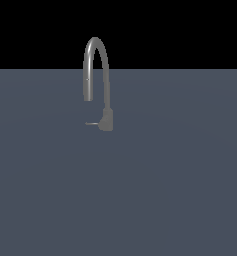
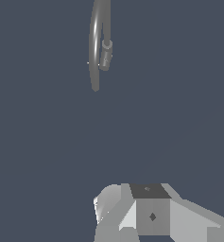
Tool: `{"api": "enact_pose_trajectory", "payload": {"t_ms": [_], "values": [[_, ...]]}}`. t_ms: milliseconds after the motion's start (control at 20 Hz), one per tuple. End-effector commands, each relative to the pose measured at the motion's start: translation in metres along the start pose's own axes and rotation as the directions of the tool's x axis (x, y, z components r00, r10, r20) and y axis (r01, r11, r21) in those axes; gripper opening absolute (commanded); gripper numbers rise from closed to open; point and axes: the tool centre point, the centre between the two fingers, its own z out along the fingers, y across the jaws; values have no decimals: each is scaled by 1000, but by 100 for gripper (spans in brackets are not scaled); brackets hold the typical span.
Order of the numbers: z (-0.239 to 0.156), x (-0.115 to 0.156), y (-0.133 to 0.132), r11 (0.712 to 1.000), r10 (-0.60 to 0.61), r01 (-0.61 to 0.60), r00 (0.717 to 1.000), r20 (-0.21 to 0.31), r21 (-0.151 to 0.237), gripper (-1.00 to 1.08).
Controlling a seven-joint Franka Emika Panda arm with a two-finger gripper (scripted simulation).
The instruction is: Turn on the faucet by rotating a designated handle.
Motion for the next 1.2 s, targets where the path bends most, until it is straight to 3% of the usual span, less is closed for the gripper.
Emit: {"api": "enact_pose_trajectory", "payload": {"t_ms": [0,350,700,900,1150], "values": [[0,0,0,1000,0,0,1000,0,0,-100],[5,10,-4,998,-47,47,999,4,-44,-100],[20,36,-15,970,-178,180,984,27,-166,-100],[34,57,-26,923,-279,284,959,57,-261,-100],[56,83,-42,822,-410,421,905,116,-383,-100]]}}
